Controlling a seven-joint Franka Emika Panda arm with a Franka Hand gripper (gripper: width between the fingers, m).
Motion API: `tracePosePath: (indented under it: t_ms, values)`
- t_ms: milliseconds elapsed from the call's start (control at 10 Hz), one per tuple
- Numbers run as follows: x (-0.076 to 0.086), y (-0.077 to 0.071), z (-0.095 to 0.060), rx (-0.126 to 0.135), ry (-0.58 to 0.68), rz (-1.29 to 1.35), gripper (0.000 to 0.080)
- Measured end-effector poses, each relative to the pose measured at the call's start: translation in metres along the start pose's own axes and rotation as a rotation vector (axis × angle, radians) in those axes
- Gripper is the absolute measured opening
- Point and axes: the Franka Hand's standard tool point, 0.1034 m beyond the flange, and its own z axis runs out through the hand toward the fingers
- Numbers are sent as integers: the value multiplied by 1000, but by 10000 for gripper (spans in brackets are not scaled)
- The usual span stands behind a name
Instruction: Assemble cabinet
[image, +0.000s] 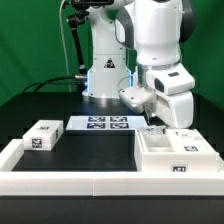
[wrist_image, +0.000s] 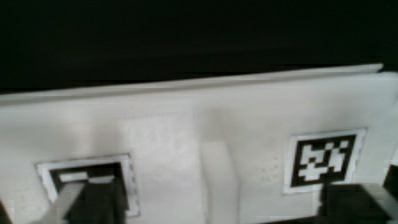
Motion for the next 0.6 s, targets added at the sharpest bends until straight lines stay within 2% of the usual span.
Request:
tracePosePath:
  t_ms: [100, 200, 300, 400, 500, 600]
  values:
    - [0, 0, 0, 0, 0, 1, 309]
    - [-1, -1, 0, 1, 1, 1, 309]
    - [-1, -1, 0, 1, 1, 2, 142]
    - [-1, -1, 0, 1, 1, 2, 142]
    - [-1, -1, 0, 1, 1, 2, 68]
    - [-1, -1, 0, 1, 1, 2, 68]
